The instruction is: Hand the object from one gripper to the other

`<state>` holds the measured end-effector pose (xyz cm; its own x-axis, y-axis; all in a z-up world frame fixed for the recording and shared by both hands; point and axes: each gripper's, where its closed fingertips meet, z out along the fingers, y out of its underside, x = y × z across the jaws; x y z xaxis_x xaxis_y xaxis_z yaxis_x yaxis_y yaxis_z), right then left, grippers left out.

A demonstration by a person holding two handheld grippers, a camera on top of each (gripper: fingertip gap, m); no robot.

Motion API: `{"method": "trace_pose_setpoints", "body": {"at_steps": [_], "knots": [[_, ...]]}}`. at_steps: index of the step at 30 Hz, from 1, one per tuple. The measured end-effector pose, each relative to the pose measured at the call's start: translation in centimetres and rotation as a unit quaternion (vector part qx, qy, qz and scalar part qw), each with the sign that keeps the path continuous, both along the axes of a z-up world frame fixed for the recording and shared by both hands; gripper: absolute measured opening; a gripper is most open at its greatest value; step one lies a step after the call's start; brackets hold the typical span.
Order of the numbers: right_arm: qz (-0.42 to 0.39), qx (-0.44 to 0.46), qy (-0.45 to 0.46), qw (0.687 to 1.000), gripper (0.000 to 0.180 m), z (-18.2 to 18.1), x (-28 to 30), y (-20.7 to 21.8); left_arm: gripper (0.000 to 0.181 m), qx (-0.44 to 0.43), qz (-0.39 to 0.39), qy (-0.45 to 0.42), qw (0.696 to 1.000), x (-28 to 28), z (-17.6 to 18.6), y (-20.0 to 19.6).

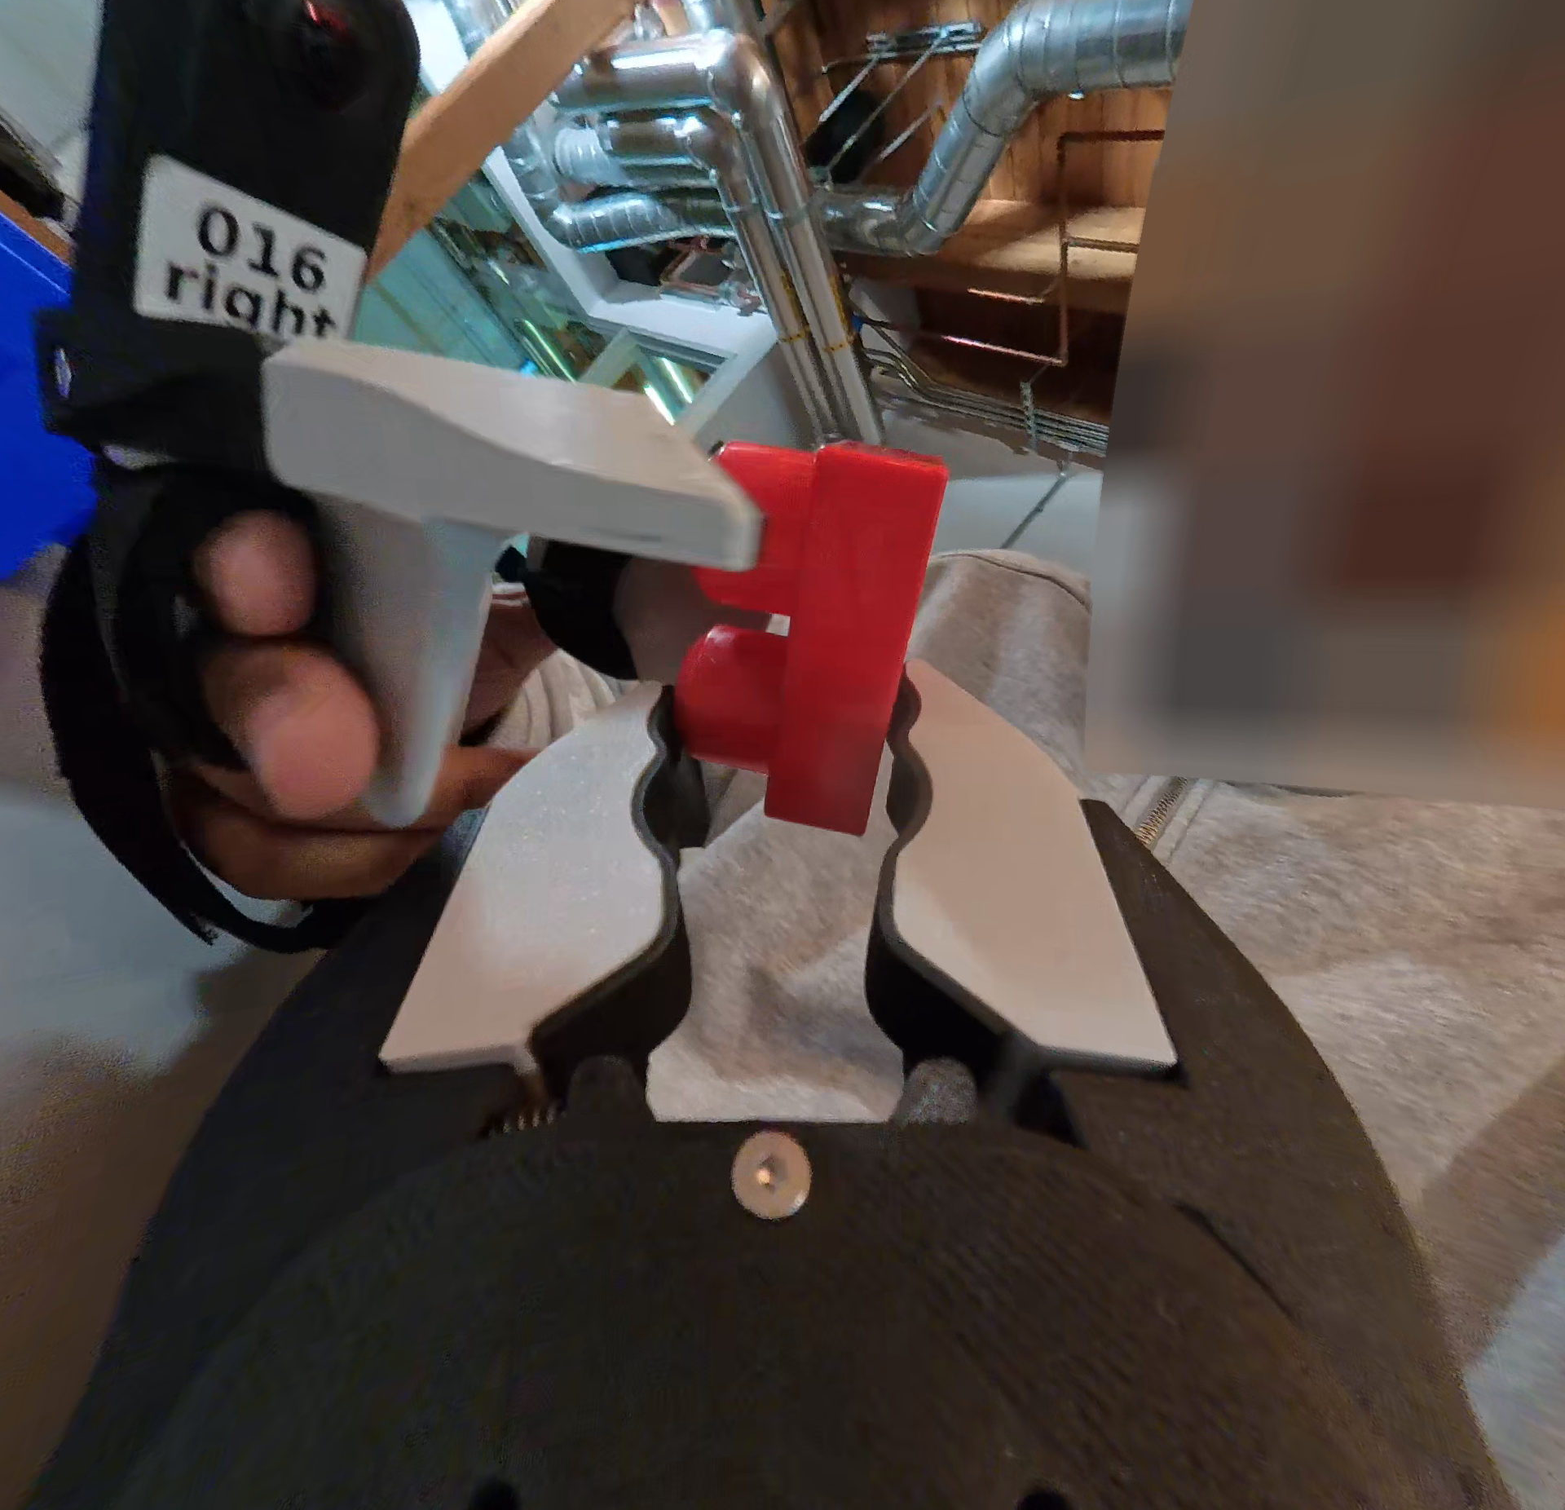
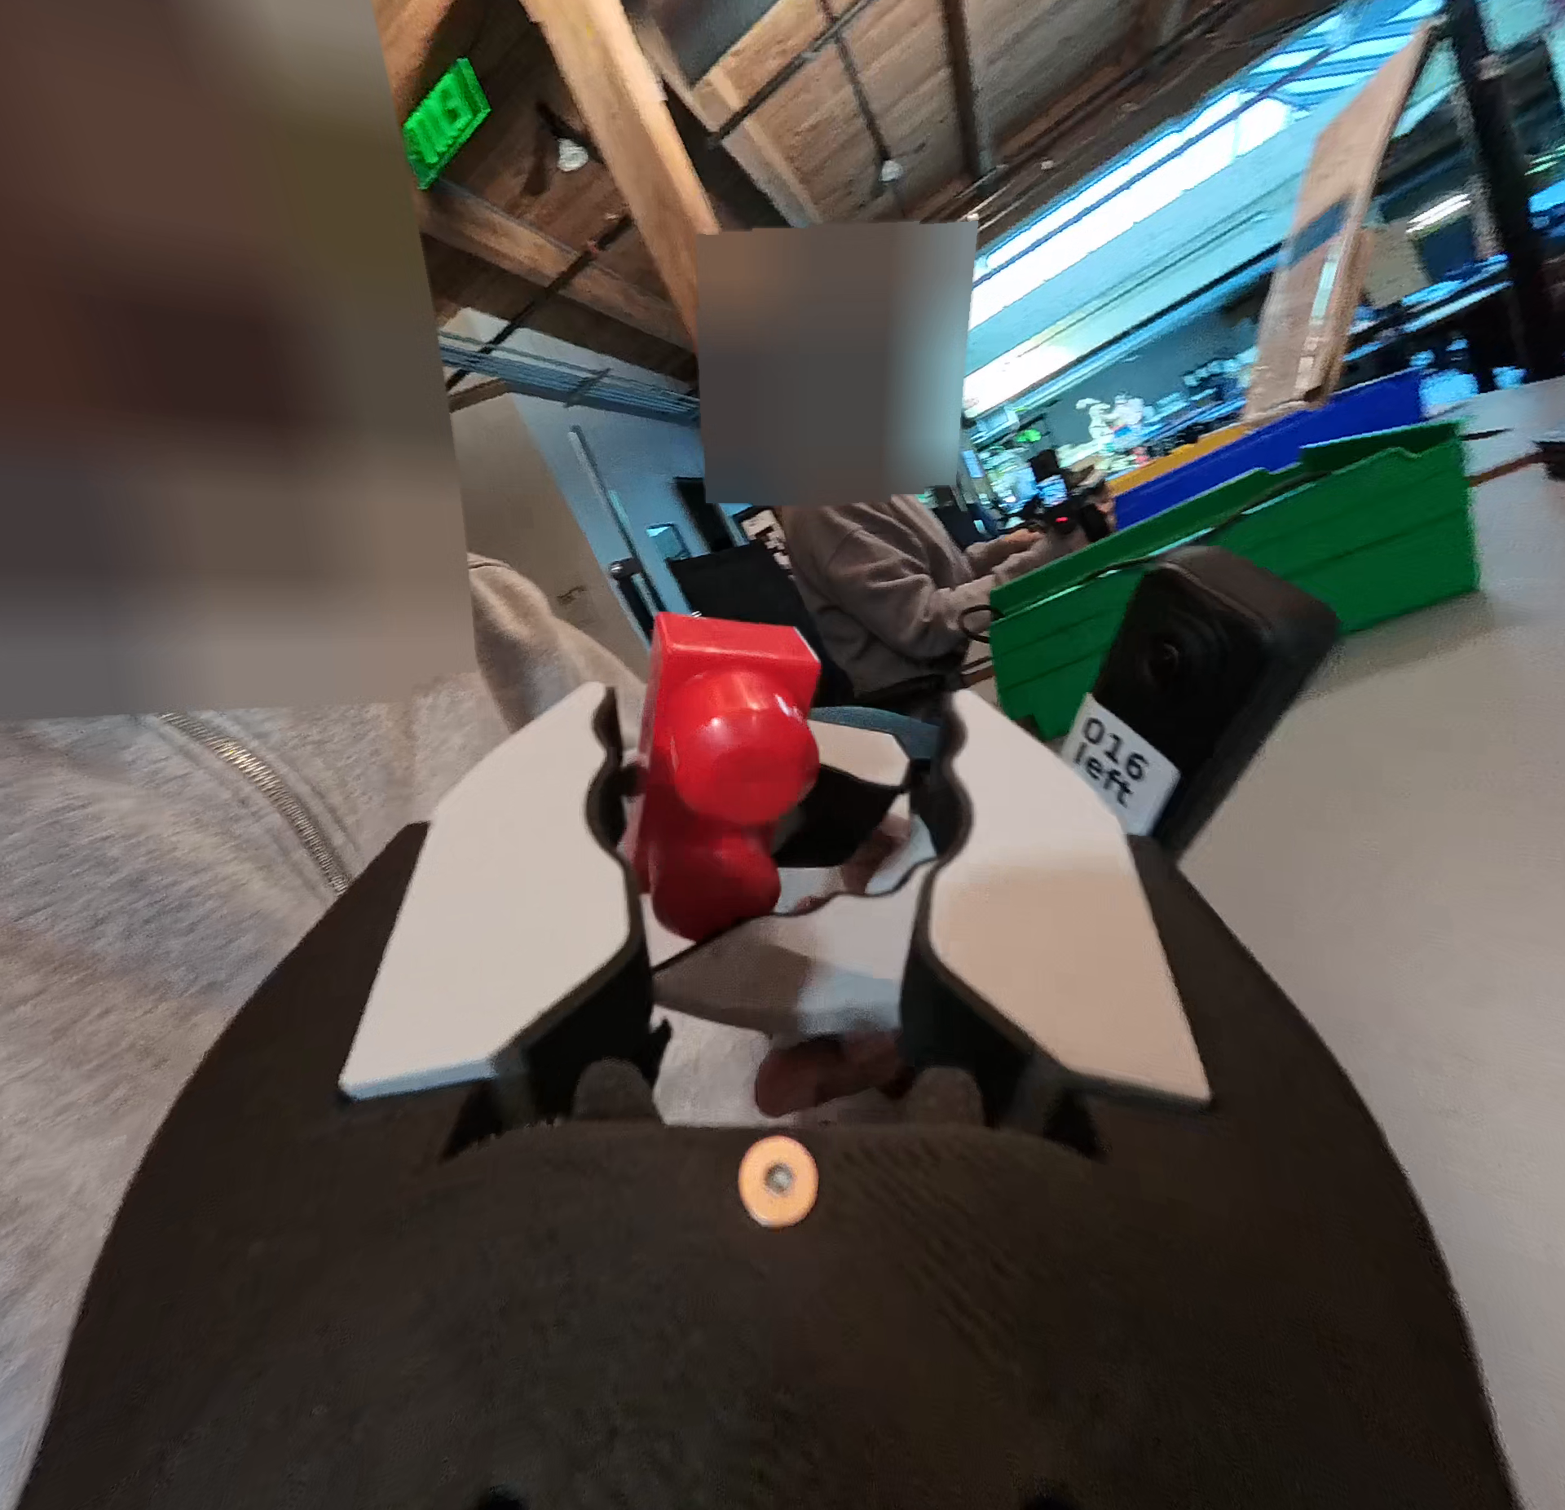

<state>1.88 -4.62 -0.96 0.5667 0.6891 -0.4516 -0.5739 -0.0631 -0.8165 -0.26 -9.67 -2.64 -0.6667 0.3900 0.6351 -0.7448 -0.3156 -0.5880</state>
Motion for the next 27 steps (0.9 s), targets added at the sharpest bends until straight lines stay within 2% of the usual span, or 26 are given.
{"method": "trace_pose_setpoints", "body": {"at_steps": [3, 5, 8, 10, 13, 23, 27], "knots": [[-0.070, -0.017, 0.009, 0.997, 0.088, -0.7, 2.1, 0.9, 0.049, 0.025, 0.082, -0.012, 0.996, 1.8, -0.2, 1.0], [-0.120, -0.024, 0.019, 0.992, 0.090, -1.0, 4.0, 1.1, 0.049, 0.077, 0.183, -0.023, 0.980, 3.9, -1.0, 2.1], [-0.196, -0.032, 0.023, 0.980, 0.086, -1.3, 6.9, 0.9, 0.049, 0.202, 0.334, -0.025, 0.920, 7.3, -3.6, 4.5], [-0.229, -0.036, 0.016, 0.973, 0.080, -1.4, 7.9, 0.7, 0.049, 0.244, 0.393, -0.021, 0.886, 8.4, -4.4, 5.9], [-0.247, -0.040, -0.011, 0.968, 0.075, -1.5, 7.9, 0.8, 0.049, 0.278, 0.410, -0.024, 0.869, 8.7, -5.1, 6.1], [-0.235, -0.058, -0.144, 0.960, 0.065, -2.7, 5.2, 1.8, 0.049, 0.326, 0.385, -0.074, 0.860, 7.8, -5.4, 3.8], [-0.240, -0.065, -0.162, 0.955, 0.042, -2.9, 5.3, 1.7, 0.050, 0.322, 0.367, -0.081, 0.869, 7.4, -5.4, 3.1]]}}
